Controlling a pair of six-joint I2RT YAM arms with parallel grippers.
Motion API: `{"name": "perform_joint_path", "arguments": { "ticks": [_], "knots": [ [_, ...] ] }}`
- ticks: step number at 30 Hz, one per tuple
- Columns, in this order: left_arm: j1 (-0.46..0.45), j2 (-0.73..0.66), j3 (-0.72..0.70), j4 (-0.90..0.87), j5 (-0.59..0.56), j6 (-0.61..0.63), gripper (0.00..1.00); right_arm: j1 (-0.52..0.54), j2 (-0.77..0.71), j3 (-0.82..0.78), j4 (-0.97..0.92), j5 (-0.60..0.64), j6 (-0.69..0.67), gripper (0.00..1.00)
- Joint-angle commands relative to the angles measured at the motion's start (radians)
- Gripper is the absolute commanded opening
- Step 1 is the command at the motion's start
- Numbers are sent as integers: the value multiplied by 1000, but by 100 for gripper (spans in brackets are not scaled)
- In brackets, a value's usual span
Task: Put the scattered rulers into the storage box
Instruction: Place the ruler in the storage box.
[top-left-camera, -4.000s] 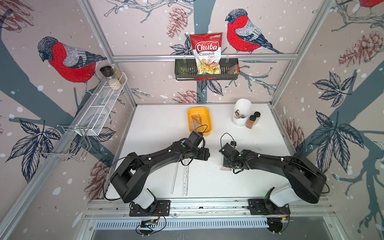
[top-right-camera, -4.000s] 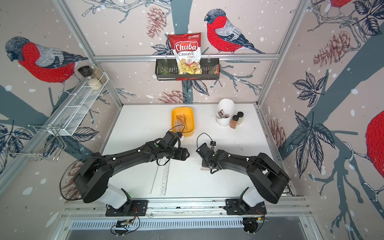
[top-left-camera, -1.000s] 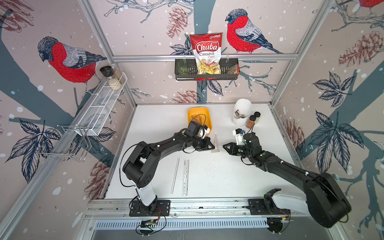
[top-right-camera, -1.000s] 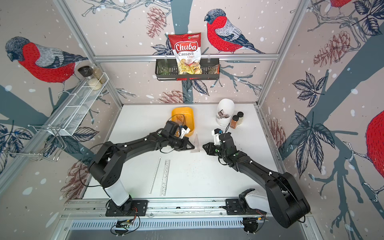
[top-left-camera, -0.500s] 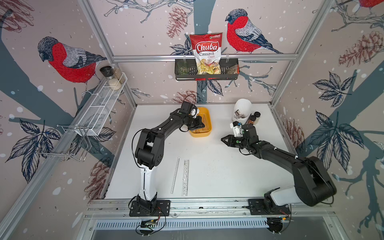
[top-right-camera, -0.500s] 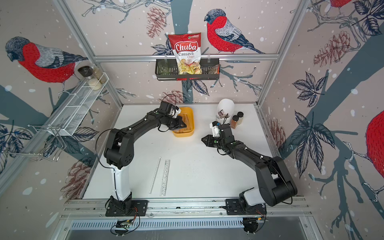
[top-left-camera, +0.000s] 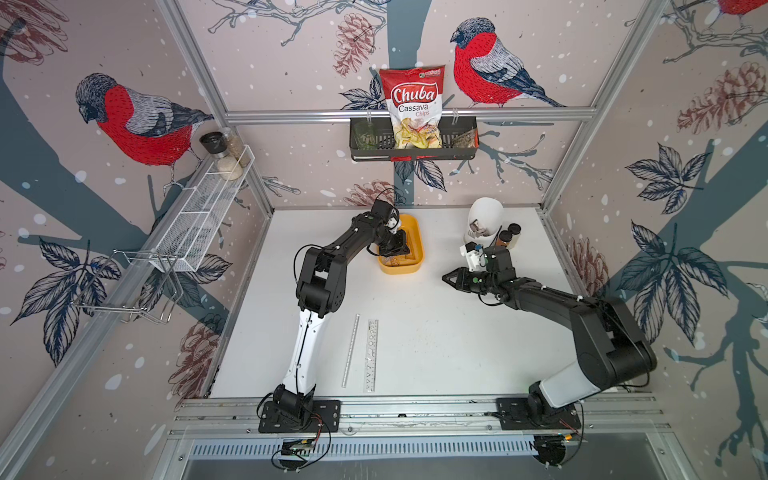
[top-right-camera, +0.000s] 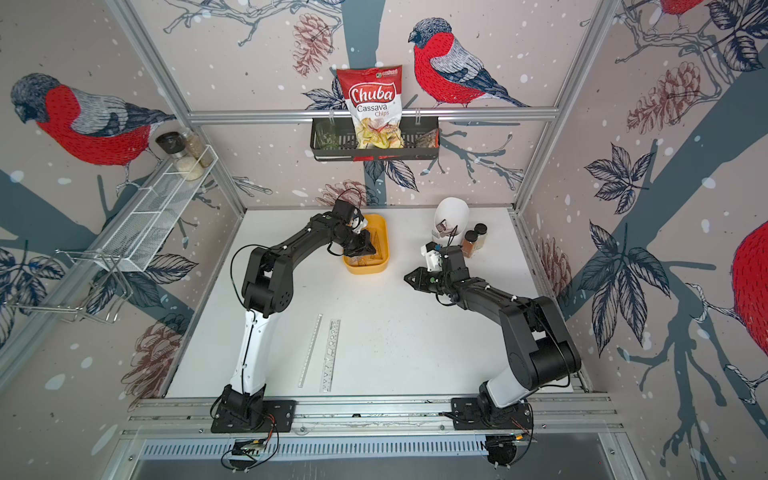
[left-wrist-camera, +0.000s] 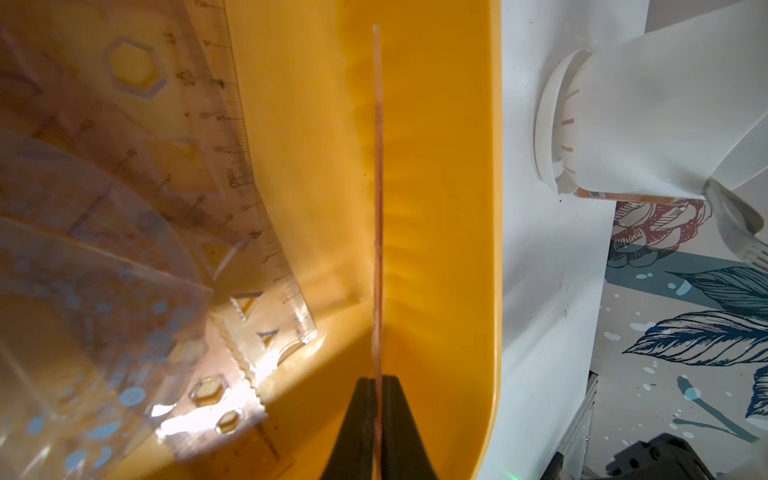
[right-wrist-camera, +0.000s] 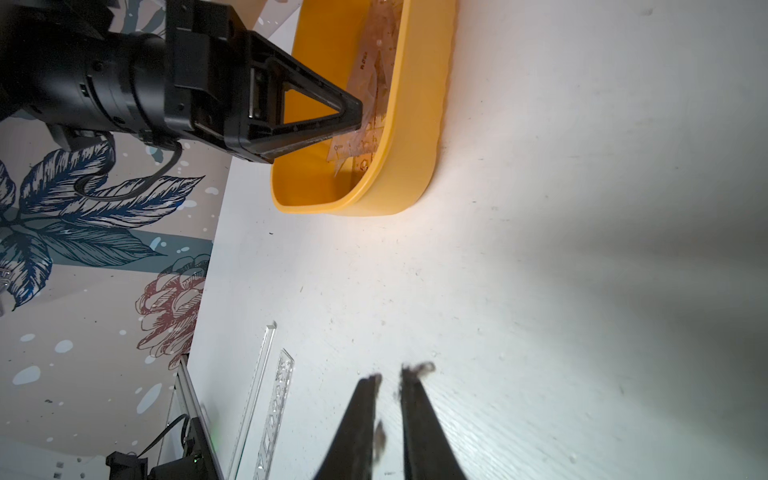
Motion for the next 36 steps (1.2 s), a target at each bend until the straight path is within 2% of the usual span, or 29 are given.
{"name": "perform_joint_path", "arguments": {
  "ticks": [1,6,10,13,18,23,25,27,31,32,34,36],
  "knots": [
    [-2,25,34,-54,-5,20,21,-4,8,14,34,-28,-21,19],
    [-4,12,53,-78,-39,28,48,-7,4,31,7,-28,-36,21],
    [-3,-70,46,-107,-115,41,58,4,-18,35,-27,-6,-40,23],
    [-13,-210,-72,-87,-217,45,58,60,-55,34,-70,60,-43,24],
    [-23,-563,-517,68,-340,2,58,301,-124,2,-126,296,9,27],
    [-19,-847,-944,172,-433,-67,57,587,-82,45,-208,525,103,40],
    [-1,-924,-1059,194,-456,-94,54,686,-35,93,-250,611,141,49],
    [18,-998,-1149,197,-489,-111,53,769,30,162,-309,679,178,53],
    [11,-1097,-1280,177,-474,-128,50,806,71,200,-336,678,186,53],
    [-17,-1118,-1306,163,-495,-140,49,805,50,171,-296,665,177,53],
    [-129,-1139,-1300,115,-603,-174,49,796,-1,106,-216,655,164,53],
    [-183,-1124,-1295,56,-673,-228,49,776,-43,56,-163,650,155,52]
  ]
}}
